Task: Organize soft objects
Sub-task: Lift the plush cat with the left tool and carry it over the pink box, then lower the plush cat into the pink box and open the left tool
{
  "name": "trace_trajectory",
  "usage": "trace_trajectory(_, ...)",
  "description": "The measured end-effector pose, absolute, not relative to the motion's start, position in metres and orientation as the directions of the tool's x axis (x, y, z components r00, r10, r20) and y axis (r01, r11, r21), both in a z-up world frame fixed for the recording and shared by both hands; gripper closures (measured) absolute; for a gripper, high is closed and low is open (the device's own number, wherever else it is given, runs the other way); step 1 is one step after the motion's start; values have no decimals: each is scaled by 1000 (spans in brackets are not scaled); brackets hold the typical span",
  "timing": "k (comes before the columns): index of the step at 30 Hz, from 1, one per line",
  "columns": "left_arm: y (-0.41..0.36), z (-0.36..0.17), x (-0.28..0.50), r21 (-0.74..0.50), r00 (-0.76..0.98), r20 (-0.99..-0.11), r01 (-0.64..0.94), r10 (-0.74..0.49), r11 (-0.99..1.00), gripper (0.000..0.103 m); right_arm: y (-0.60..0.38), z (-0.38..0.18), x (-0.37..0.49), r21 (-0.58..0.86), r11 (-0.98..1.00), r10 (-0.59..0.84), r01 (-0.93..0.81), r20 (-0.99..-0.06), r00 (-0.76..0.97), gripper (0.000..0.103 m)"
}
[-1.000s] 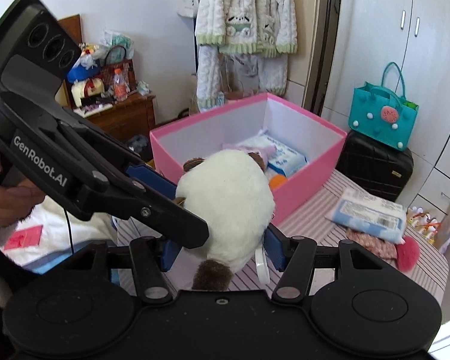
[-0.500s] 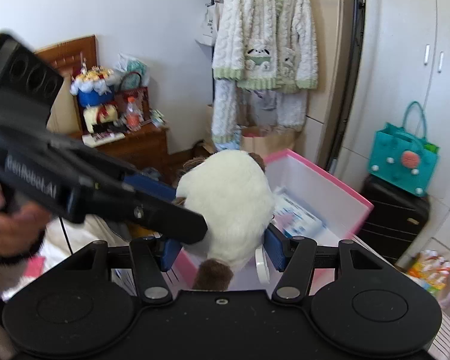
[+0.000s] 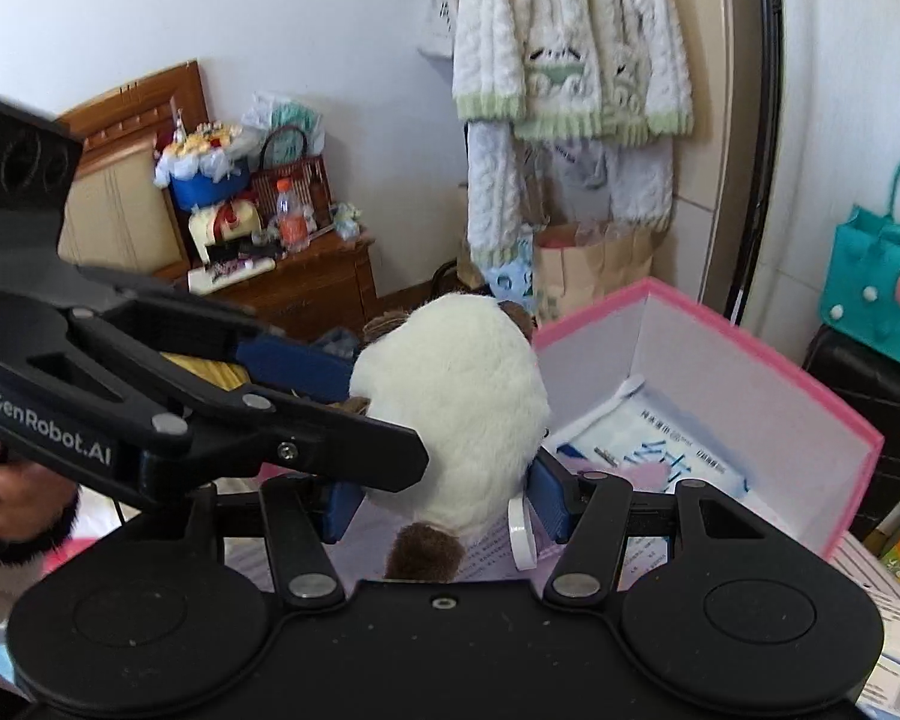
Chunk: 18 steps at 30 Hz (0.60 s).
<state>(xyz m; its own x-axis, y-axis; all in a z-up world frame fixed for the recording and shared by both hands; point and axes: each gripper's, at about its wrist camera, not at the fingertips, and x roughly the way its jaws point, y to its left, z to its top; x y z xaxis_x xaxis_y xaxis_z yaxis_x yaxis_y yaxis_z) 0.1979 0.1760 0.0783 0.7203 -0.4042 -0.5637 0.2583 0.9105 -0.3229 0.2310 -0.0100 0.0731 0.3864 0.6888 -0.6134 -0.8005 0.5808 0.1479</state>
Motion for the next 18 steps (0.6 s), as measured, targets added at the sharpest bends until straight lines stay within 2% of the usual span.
trace_trajectory(5, 177, 64, 213, -301, 670, -624, 269, -402, 915, 49, -1, 54, 241, 125, 567, 667, -815, -649, 365, 40)
trace_trajectory(7, 177, 61, 216, -289, 659, -638, 274, -398, 917, 49, 1, 48, 249, 153, 564, 663, -812, -670, 334, 40)
trace_trajectory(10, 175, 61, 214, -250, 652, -644, 316, -401, 915, 54, 3, 39, 266, 253, 554, 653, -793, -724, 225, 41)
trace_trajectory(13, 180, 62, 216, -259, 624, -667, 319, -408, 912, 54, 6, 37, 268, 283, 554, 650, -783, -734, 195, 41)
trace_trajectory(18, 176, 62, 216, -205, 637, -687, 293, -350, 934, 55, 13, 32, 269, 276, 552, 620, -787, -767, 165, 37)
